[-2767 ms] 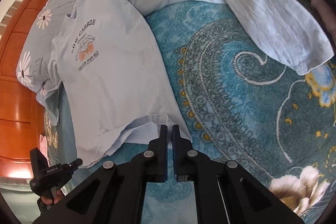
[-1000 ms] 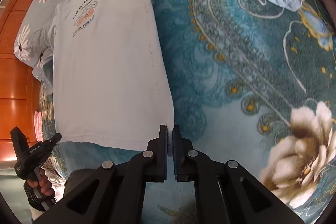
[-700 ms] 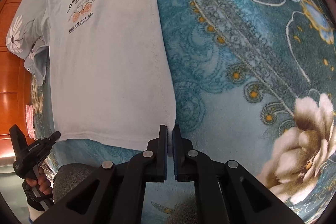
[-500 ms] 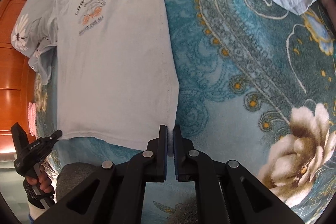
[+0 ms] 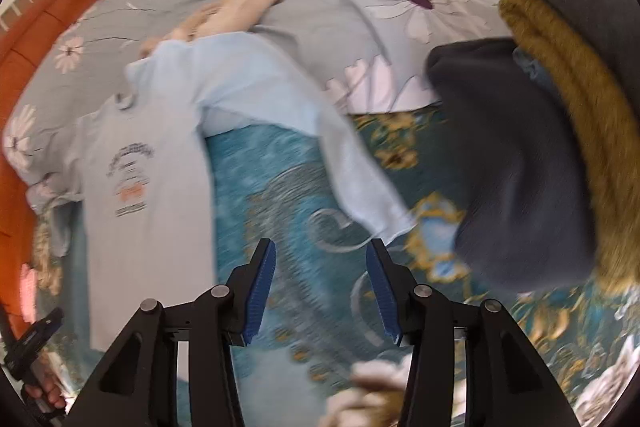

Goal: Fold clothes

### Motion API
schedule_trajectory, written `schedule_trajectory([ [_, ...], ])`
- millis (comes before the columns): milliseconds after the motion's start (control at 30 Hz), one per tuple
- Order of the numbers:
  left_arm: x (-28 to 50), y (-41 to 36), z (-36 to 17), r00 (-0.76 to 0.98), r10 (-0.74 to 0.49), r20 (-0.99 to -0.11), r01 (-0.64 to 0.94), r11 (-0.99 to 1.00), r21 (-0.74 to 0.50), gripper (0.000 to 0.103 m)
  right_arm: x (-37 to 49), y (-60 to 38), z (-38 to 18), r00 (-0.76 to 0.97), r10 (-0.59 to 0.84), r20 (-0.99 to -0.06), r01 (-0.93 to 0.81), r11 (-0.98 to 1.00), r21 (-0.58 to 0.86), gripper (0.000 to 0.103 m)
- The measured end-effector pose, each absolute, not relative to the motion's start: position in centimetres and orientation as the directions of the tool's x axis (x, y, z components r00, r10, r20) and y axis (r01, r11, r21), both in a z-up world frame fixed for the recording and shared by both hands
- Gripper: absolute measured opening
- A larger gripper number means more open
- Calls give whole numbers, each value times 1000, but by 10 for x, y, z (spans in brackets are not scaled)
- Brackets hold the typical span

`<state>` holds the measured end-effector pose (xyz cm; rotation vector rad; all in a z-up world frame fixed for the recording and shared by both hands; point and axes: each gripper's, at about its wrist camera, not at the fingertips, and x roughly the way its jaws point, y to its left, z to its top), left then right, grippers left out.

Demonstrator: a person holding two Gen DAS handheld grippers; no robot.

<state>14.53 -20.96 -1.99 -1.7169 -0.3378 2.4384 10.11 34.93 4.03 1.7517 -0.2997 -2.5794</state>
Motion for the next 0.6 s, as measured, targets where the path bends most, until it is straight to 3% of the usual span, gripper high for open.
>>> schedule_trajectory([
  [200, 140, -178, -32, -292, 270, -918, -16, -961, -278, 67, 51, 361, 11, -283, -50, -958, -57, -996, 69, 49],
  [400, 135, -167, -37, -278, 296, -914, -26, -953, -301, 68, 48, 357, -8, -222, -81, -972, 34, -997, 75, 48],
  [467, 135, -169, -37, -279, 306, -910, -28, -950, -311, 67, 50, 357, -9, -200, -76, -977, 37, -997, 69, 36],
  [533, 136, -172, -37, -279, 309, -909, -31, -949, -313, 68, 52, 357, -9, -178, -71, -982, 36, -997, 66, 2],
  [600, 136, -176, -38, -280, 317, -906, -21, -946, -325, 67, 54, 357, -7, -156, -73, -985, 43, -997, 67, 2],
])
